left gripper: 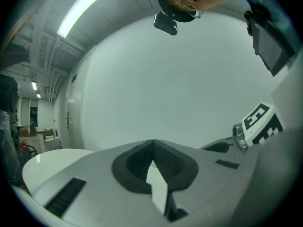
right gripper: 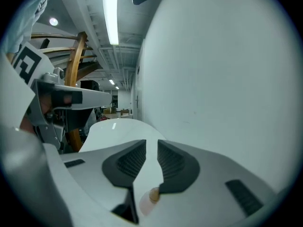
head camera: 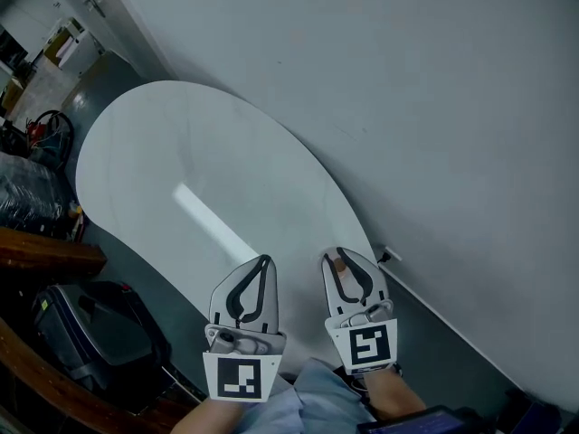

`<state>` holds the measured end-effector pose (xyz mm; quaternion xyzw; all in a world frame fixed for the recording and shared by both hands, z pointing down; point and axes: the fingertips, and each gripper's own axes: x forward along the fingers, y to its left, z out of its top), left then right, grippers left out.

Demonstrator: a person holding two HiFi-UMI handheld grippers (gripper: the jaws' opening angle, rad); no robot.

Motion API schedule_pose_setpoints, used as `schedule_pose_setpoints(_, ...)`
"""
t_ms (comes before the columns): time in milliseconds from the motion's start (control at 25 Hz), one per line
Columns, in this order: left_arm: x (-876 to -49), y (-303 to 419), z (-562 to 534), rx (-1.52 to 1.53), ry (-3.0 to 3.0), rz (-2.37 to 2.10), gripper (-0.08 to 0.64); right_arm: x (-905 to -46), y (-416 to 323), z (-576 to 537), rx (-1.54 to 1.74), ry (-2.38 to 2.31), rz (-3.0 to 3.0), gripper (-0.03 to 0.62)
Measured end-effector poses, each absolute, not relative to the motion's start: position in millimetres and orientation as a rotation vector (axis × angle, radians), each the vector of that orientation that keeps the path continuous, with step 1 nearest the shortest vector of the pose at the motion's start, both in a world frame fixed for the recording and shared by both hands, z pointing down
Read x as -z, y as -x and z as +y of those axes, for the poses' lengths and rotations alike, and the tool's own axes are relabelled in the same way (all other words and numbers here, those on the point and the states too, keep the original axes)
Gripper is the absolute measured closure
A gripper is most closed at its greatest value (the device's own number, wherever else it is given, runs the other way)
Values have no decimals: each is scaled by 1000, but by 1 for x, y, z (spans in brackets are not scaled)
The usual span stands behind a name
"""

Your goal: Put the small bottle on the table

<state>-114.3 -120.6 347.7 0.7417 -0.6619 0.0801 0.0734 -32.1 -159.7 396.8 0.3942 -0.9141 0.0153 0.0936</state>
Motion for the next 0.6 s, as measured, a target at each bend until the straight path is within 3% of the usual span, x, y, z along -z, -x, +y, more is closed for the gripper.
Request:
schedule_pose_setpoints(160,-330,117,-123,-171,-2274,-2026,558,-370,31,-156,-5,-1211,-2766,570)
schedule_pose_setpoints(600,-301,116,-120,-104,-2330,-2092,557,-340,25,-155,-22,-1246,-2783,592)
